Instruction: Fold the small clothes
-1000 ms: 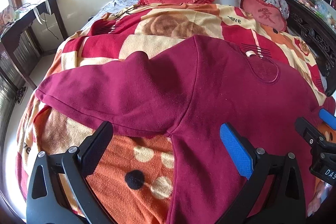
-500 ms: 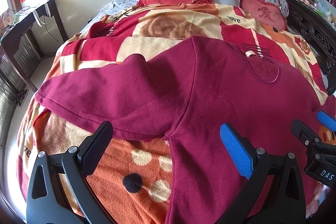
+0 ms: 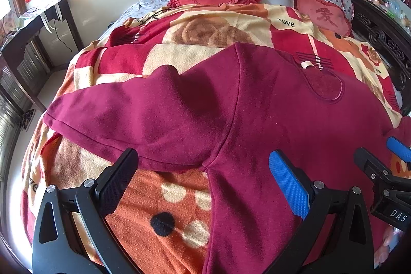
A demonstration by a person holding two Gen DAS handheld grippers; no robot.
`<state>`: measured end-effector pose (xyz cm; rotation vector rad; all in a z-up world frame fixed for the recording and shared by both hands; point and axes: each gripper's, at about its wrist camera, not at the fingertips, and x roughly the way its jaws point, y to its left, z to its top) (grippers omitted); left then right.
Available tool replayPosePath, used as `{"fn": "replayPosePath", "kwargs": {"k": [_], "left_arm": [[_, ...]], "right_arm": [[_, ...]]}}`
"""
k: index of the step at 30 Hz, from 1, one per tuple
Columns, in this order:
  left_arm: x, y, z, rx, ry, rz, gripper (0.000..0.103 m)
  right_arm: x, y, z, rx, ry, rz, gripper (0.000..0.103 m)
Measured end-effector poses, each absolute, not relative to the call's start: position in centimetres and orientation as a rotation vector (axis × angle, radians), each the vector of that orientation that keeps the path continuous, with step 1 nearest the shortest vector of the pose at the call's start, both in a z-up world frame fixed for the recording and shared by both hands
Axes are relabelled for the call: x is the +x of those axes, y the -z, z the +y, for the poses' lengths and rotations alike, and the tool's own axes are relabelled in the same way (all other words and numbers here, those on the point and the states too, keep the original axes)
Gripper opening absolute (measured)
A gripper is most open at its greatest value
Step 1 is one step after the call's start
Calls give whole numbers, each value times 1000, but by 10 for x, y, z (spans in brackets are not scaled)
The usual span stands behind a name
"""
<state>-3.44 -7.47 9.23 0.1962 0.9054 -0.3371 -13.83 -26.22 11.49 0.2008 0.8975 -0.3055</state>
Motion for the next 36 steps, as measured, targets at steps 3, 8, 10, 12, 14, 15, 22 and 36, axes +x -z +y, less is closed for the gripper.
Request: {"fn": "replayPosePath", "kwargs": {"k": [3, 8, 10, 12, 14, 15, 22, 36], "left_arm": [[-33, -91, -72, 192, 333, 908, 102], [-30, -90, -70, 190, 326, 909, 102], [-29, -89, -69, 186, 325, 912, 102], [-28, -88, -68, 184, 323, 914, 102], [-27, -87, -68, 184, 321, 917, 102], [-27, -87, -68, 185, 321, 918, 102], [-19, -85, -56, 160, 312, 932, 102], [65, -82, 100, -155, 89, 1015, 100]], "right_arm": [[-137, -113, -261, 199, 303, 903, 103], [-134, -111, -259, 202, 301, 908, 103], [-132, -110, -259, 204, 300, 912, 103], [-131, -109, -258, 203, 296, 916, 103], [-130, -108, -257, 202, 294, 920, 103], [-129, -108, -256, 200, 293, 921, 103], [-126, -103, -255, 199, 287, 934, 103], [-114, -97, -249, 215, 240, 946, 103]]}}
